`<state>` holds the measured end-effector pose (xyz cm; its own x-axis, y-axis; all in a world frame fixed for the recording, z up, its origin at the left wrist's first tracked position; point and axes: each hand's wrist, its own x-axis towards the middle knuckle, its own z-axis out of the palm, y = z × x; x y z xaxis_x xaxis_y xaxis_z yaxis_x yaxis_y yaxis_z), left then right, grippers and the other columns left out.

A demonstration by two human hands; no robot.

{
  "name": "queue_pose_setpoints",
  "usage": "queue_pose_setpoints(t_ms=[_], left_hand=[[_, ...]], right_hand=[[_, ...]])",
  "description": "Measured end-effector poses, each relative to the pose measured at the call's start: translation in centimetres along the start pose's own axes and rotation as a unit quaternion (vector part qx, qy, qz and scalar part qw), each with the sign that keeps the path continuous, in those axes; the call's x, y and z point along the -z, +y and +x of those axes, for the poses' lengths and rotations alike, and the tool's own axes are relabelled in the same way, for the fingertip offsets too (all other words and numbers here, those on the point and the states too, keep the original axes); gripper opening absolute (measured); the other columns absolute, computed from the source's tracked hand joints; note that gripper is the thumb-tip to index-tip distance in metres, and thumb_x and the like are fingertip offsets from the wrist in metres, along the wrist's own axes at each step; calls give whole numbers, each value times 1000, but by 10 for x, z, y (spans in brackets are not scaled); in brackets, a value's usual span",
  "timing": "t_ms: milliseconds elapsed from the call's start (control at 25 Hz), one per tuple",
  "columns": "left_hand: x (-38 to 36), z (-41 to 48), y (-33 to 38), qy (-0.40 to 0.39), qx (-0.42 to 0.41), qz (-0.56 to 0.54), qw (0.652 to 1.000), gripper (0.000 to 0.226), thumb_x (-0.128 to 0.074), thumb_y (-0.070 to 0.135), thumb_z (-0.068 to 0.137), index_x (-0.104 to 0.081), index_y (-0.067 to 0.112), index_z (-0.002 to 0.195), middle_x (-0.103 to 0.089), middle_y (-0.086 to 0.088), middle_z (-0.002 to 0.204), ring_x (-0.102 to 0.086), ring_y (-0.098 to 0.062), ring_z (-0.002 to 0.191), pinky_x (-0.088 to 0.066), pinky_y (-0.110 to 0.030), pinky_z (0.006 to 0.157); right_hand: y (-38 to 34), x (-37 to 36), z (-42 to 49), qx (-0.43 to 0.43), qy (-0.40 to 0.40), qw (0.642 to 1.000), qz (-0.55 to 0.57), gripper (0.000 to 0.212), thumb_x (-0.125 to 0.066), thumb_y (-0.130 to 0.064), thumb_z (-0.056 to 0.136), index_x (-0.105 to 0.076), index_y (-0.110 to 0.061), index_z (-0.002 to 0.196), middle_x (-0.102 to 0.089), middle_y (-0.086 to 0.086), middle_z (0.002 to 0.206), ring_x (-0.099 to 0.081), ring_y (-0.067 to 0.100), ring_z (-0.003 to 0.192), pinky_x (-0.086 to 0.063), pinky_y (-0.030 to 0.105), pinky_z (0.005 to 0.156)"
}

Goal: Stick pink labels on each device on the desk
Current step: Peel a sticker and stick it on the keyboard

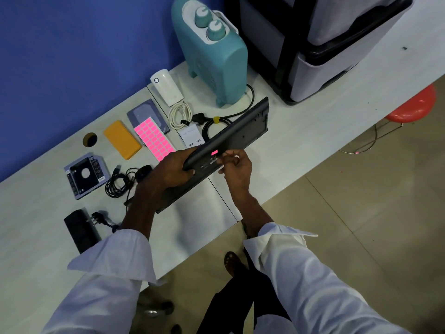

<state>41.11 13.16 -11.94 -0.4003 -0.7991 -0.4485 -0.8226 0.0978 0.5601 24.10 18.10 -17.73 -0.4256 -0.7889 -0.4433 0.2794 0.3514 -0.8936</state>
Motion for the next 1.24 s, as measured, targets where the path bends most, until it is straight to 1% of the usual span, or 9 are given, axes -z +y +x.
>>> queue_pose_setpoints(t_ms=[80, 240, 360, 480, 720, 880, 1000, 1120, 1240], left_hand=[[-17, -13, 6, 16, -38, -21, 999, 72, -68, 3, 83, -42, 22, 147, -62, -8, 131, -59, -25, 118, -49, -35, 99], [-63, -33, 20, 57, -87, 32, 994, 87, -63, -1, 67, -41, 19, 149, -56, -8, 138, -52, -25, 123, -40, -27, 104], [-100, -43, 25, 94, -92, 86, 988, 91, -60, 3, 61, -40, 18, 148, -48, -12, 143, -50, -34, 125, -44, -44, 104], [-127, -50, 20, 100, -83, 144, 981, 97, -66, 5, 62, -33, 20, 151, -38, -13, 151, -39, -33, 136, -39, -48, 109], [-154, -58, 10, 77, -70, 173, 979, 97, -70, 12, 68, -26, 25, 154, -21, -12, 160, -24, -35, 146, -33, -51, 111], [-163, -62, 7, 78, -82, 150, 982, 88, -66, 14, 67, -36, 22, 150, -23, -13, 161, -25, -37, 146, -37, -57, 108], [-165, -62, 4, 88, -83, 137, 983, 79, -66, 22, 72, -41, 21, 147, -26, -11, 160, -27, -36, 145, -39, -55, 107], [-160, -60, 1, 136, -90, 118, 980, 67, -60, 43, 79, -50, 17, 140, -38, -10, 154, -37, -33, 140, -40, -50, 107], [-139, -51, -9, 256, -45, 58, 964, 50, -60, 32, 83, -59, 14, 129, -53, -8, 138, -50, -27, 125, -45, -44, 101]], right_hand=[[2, 8, -12, -51, 10, 998, 32, 19, -50, 1, 85, -63, -6, 96, -72, 18, 82, -67, 25, 65, -48, 25, 48], [12, 24, -32, -121, 24, 990, 67, 22, -42, -3, 92, -64, -8, 95, -69, 11, 74, -59, 21, 49, -43, 24, 46], [18, 37, -44, -171, 64, 978, 95, 23, -44, -6, 93, -65, -6, 86, -64, 10, 67, -56, 21, 52, -43, 28, 49], [27, 51, -53, -185, 113, 972, 90, 27, -40, -5, 91, -61, -6, 75, -62, 11, 63, -55, 25, 48, -40, 27, 44], [61, 70, -64, -116, 149, 978, -86, 28, -46, -24, 87, -67, -13, 72, -71, 7, 66, -64, 26, 48, -56, 37, 54], [67, 82, -67, -115, 140, 965, -189, 27, -48, -35, 80, -69, -18, 76, -73, 2, 68, -69, 25, 70, -58, 42, 74], [58, 75, -68, -97, 152, 960, -214, 25, -51, -27, 84, -71, -11, 85, -73, 9, 81, -67, 31, 80, -56, 41, 75], [50, 56, -63, -30, 116, 968, -220, 21, -51, -19, 85, -70, -9, 82, -71, 12, 80, -65, 31, 76, -54, 40, 71], [42, 29, -57, 38, 23, 975, -220, 18, -51, -14, 83, -68, -8, 80, -70, 7, 77, -64, 25, 72, -52, 34, 69]])
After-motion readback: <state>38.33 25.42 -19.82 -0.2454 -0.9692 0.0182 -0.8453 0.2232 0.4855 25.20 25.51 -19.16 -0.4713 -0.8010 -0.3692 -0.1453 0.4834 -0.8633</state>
